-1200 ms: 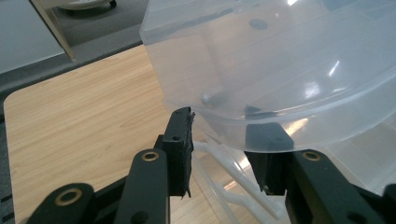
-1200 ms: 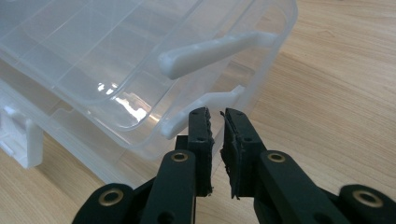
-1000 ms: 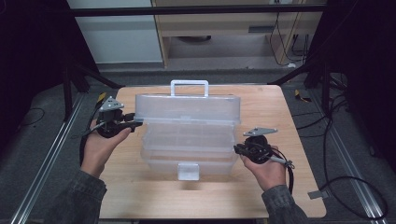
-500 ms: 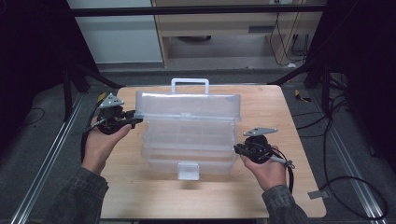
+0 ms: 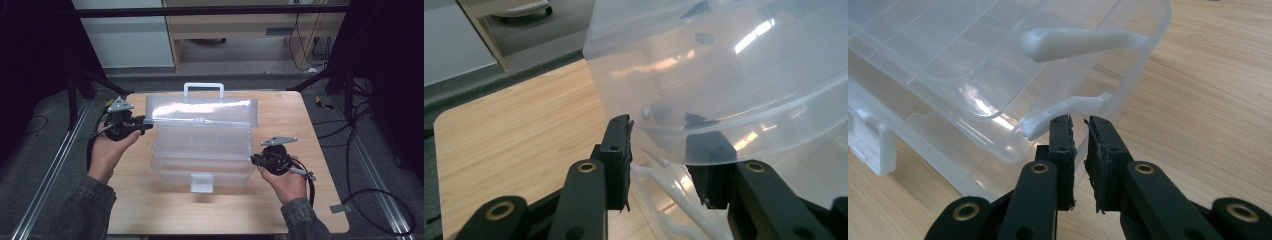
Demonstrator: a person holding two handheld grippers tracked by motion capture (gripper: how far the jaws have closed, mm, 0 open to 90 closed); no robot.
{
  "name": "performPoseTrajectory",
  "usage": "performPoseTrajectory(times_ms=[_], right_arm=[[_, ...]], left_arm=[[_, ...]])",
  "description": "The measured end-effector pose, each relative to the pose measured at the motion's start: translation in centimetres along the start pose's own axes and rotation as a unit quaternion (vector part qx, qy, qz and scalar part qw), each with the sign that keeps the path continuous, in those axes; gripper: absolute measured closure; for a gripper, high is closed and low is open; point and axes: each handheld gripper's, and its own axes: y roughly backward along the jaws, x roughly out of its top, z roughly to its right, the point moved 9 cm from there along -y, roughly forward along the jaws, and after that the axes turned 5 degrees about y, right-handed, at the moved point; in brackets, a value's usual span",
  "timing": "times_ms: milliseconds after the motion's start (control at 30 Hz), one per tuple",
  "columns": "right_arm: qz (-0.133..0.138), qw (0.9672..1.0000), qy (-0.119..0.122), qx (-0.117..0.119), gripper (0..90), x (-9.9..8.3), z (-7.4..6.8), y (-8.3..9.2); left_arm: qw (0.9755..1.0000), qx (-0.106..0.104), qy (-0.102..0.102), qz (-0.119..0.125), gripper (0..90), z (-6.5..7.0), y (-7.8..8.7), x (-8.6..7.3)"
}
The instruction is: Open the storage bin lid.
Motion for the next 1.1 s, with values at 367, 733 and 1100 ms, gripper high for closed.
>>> performPoseTrajectory(times_ms=[367, 733, 1100], right_arm=[[0.0, 1.0, 0.002, 0.001, 81.0, 0.0, 0.0, 0.0], [0.001, 1.0, 0.001, 0.002, 81.0, 0.0, 0.1, 0.0], [0.001, 1.0, 0.001, 0.004, 80.9, 0.0, 0.1, 0.0]], left_arm=[[1.0, 0.0, 0.001, 0.007, 64.0, -0.1, -0.1, 0.4], [0.9999, 0.006, -0.005, 0.011, 69.7, -0.3, -0.4, 0.9], [0.9997, 0.016, -0.002, 0.018, 73.0, -0.6, -0.8, 1.4]])
